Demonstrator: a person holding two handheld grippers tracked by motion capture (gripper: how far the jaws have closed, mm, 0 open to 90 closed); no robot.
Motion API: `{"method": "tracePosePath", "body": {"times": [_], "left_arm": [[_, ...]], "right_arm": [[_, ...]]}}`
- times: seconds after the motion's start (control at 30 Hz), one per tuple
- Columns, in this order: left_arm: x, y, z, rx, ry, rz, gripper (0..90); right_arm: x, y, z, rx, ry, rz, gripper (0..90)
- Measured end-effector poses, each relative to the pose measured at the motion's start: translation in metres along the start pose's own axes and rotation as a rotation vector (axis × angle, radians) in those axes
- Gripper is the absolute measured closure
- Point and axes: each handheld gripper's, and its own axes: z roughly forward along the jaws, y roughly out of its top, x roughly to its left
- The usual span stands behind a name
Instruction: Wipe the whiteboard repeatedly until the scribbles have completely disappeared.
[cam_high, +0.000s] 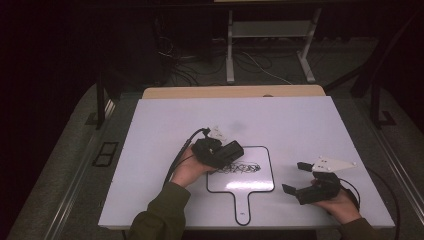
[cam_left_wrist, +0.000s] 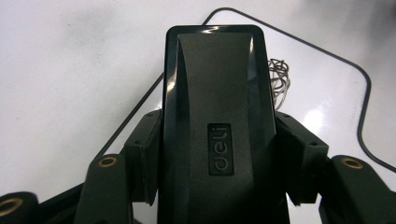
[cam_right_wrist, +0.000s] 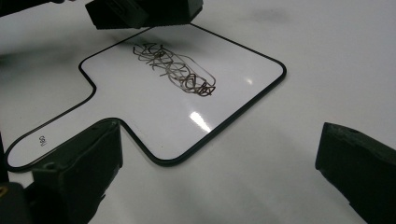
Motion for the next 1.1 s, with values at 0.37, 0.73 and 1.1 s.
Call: {"method": "tracePosePath", "body": {"times": [0.37, 0.73, 1.1], "left_arm": [[-0.002, -0.002, 0.017, 0.054, -0.003, 0.021, 39.2], [-0.004, -0.003, 0.027, 0.093, 0.005, 0.051, 39.2], [-0.011, -0.003, 0.03, 0.092, 0.002, 0.071, 39.2]], "right_arm": [[0.0, 0.0, 0.0, 0.004, 0.001, -0.002, 0.0], [0.0, 0.0, 0.001, 0.009, 0.002, 0.0, 0.0], [0.0, 0.0, 0.001, 0.008, 0.002, 0.0, 0.0]]}}
